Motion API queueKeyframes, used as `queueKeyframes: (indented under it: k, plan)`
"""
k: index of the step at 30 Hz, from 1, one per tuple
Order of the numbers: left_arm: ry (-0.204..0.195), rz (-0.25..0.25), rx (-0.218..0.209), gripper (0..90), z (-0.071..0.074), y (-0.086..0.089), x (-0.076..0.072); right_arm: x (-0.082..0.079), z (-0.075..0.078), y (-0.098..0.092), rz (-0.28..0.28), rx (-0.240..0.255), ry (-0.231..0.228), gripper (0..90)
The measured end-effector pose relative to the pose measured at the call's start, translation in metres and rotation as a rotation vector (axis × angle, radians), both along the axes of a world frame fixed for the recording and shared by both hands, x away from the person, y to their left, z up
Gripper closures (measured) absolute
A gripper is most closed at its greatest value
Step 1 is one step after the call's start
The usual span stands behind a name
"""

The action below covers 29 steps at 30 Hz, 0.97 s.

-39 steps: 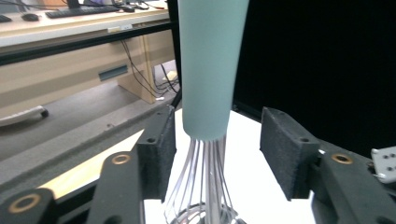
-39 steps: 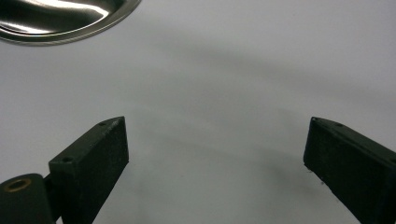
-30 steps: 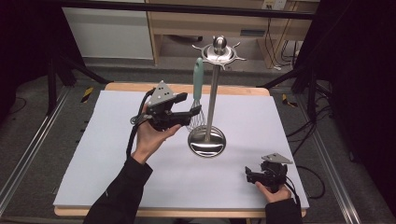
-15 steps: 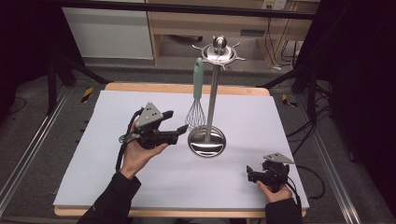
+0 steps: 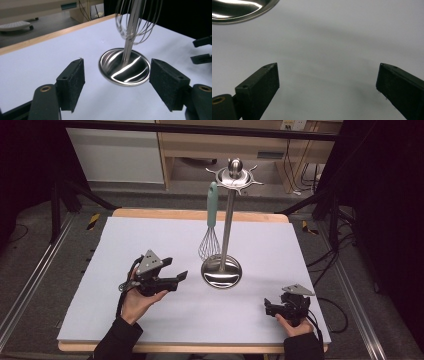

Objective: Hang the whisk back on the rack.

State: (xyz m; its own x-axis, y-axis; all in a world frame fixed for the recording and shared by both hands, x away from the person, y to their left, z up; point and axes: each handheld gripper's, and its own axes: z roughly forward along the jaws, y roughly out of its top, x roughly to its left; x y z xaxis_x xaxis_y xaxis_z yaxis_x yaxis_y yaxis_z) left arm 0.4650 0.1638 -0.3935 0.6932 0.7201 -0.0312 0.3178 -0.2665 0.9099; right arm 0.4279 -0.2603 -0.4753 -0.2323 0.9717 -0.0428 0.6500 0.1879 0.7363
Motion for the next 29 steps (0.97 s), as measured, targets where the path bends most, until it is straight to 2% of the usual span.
queueKeyframes:
  k: [9, 13, 15, 23, 26, 29]
  plan:
    - [0.053, 0.046, 0.017, 27.6, -0.029, 0.025, -0.001, -0.001, -0.001, -0.006, -0.014, 0.004, 0.010, 4.9]
    - [0.073, 0.079, 0.016, 27.6, -0.039, 0.037, -0.002, -0.002, -0.001, -0.008, -0.016, -0.027, 0.011, 4.8]
    - [0.077, 0.094, 0.030, 27.6, -0.043, 0.043, -0.003, -0.002, -0.001, -0.009, -0.014, -0.032, 0.012, 4.9]
    - [0.083, 0.161, 0.038, 27.0, -0.054, 0.069, -0.008, -0.001, -0.003, -0.014, -0.025, -0.034, 0.022, 5.1]
    - [0.082, 0.198, 0.066, 26.9, -0.058, 0.078, -0.008, -0.001, -0.003, -0.016, -0.032, -0.032, 0.026, 5.1]
    - [0.085, 0.221, 0.058, 26.9, -0.059, 0.087, -0.009, -0.001, -0.004, -0.018, -0.032, -0.034, 0.025, 5.2]
